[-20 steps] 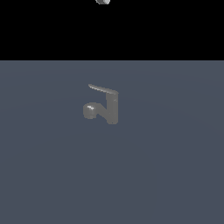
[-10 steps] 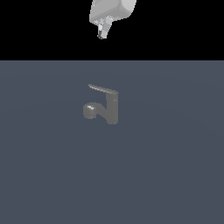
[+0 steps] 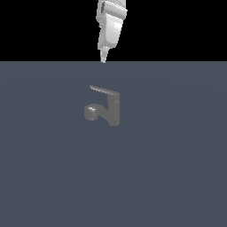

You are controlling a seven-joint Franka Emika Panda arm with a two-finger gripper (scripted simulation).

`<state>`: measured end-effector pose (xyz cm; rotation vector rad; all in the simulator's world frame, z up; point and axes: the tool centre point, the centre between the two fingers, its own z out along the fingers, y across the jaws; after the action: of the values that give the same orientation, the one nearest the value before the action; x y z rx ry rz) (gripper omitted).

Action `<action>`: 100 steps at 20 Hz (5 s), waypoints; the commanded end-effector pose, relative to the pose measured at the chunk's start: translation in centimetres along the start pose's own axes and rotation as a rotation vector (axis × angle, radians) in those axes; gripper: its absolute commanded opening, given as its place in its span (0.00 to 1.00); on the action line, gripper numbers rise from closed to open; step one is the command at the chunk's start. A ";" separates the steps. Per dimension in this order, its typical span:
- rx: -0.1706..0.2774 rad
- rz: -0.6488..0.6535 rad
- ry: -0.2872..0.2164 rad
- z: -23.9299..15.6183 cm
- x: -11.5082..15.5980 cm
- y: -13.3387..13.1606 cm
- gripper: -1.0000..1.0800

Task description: Turn on the faucet by rotating a designated handle.

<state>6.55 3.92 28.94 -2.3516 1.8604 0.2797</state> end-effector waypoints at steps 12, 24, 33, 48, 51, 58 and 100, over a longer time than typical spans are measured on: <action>0.029 0.332 0.149 8.3 1.4 -6.3 0.00; 0.062 0.436 0.218 11.4 1.5 -8.4 0.00; 0.062 0.437 0.219 11.6 1.1 -7.9 0.00; 0.062 0.438 0.220 12.1 -1.0 -4.9 0.00; 0.062 0.438 0.220 12.2 -1.4 -4.2 0.00; 0.062 0.438 0.220 12.5 -2.5 -2.7 0.00; 0.065 0.433 0.218 11.9 0.5 6.7 0.00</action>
<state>-0.36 6.38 17.42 -2.0051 2.4100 0.0019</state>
